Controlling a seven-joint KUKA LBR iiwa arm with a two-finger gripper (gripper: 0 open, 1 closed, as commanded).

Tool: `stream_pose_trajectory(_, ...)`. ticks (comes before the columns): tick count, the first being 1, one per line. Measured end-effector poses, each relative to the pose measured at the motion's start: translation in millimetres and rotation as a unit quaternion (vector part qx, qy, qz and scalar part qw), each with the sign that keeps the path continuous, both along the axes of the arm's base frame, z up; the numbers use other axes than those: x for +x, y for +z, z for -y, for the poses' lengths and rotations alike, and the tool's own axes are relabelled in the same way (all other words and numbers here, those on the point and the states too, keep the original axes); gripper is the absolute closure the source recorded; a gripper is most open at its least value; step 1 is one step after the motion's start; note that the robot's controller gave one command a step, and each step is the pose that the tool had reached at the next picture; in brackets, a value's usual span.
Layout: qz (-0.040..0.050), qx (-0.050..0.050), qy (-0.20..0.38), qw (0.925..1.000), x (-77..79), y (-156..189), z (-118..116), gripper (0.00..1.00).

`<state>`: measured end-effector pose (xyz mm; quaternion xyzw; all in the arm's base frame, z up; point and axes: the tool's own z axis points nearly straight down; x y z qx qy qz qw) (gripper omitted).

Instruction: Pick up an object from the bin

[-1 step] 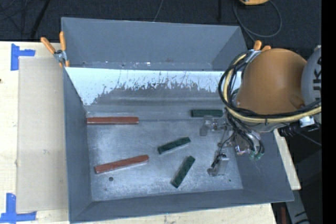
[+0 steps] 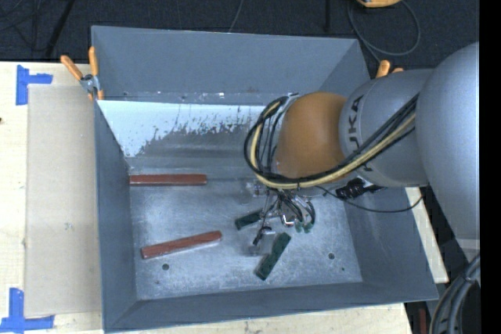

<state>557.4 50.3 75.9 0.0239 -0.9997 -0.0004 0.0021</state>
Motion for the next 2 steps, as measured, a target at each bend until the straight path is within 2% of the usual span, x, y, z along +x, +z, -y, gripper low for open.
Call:
stream_pose_trajectory(1,0.0018,0.0,-0.001,1.0,0.5,4,1,1.0)
stream_pose_trajectory(2,0.0069,0.001,-0.004,1.0,19.7,146,-20,1.0)
